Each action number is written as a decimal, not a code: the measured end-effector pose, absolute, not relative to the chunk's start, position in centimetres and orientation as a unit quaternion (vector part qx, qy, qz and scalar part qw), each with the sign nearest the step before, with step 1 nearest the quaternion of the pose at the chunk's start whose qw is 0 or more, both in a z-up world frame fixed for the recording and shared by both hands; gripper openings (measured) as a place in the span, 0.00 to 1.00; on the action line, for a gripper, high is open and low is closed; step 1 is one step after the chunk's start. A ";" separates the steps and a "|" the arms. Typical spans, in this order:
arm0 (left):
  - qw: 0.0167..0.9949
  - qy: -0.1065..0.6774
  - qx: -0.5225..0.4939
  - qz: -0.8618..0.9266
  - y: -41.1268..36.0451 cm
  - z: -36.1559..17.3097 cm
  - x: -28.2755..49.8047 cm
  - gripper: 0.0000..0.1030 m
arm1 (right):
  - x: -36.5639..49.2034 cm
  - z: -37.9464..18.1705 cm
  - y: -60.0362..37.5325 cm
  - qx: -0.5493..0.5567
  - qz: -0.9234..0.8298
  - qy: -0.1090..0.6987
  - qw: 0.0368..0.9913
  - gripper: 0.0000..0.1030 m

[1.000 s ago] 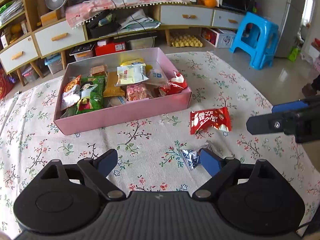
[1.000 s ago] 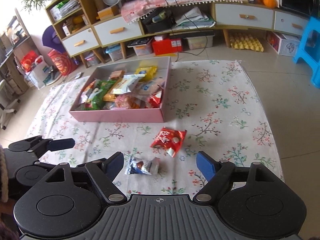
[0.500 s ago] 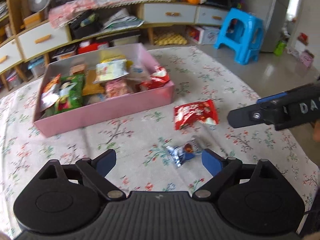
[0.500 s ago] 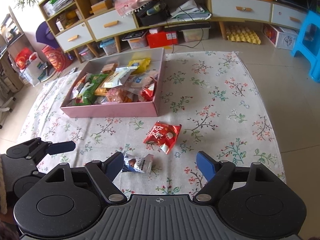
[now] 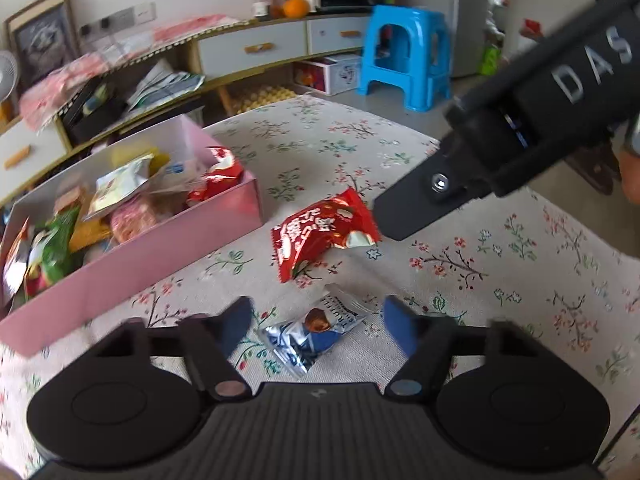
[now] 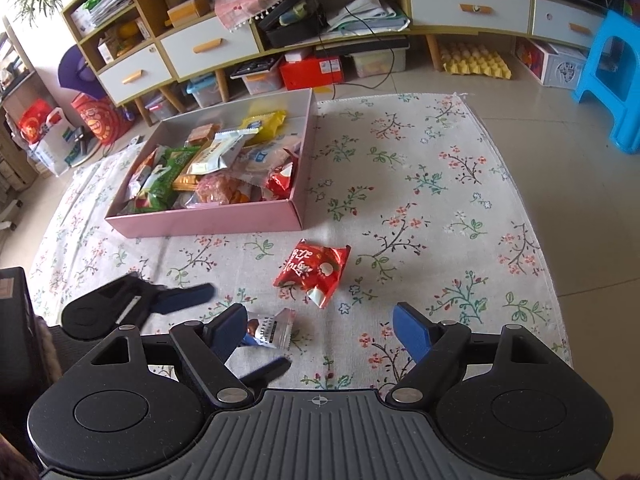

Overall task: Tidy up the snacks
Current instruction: 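Grasp the blue truffle with the left tool while the right tool grasps the red wrapper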

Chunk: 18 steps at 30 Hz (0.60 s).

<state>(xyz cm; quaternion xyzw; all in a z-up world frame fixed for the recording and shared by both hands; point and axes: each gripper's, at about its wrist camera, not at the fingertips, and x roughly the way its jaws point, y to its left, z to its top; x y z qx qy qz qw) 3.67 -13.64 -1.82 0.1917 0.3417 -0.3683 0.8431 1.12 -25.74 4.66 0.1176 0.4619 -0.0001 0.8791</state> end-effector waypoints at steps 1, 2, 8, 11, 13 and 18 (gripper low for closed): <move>0.839 0.343 0.196 -0.373 -13.7 -2.0 3.7 0.52 | 1.2 4.6 -25.8 0.119 0.000 0.464 0.878 0.79; 0.835 0.347 0.200 -0.377 -13.7 -2.2 3.7 0.43 | 1.2 4.5 -25.8 0.119 -0.001 0.464 0.878 0.79; 0.825 0.368 0.198 -0.380 -13.3 -2.1 3.7 0.21 | 1.4 4.4 -26.1 0.124 -0.005 0.464 0.877 0.79; 0.832 0.372 0.177 -0.371 -12.8 -1.7 3.8 0.20 | 1.6 4.2 -26.4 0.128 -0.008 0.464 0.877 0.79; 0.836 0.377 0.163 -0.363 -12.4 -1.4 4.3 0.20 | 1.8 4.1 -26.8 0.132 -0.012 0.467 0.874 0.79; 0.842 0.403 0.116 -0.339 -11.2 -0.5 5.4 0.20 | 2.6 3.8 -27.6 0.133 -0.022 0.467 0.874 0.79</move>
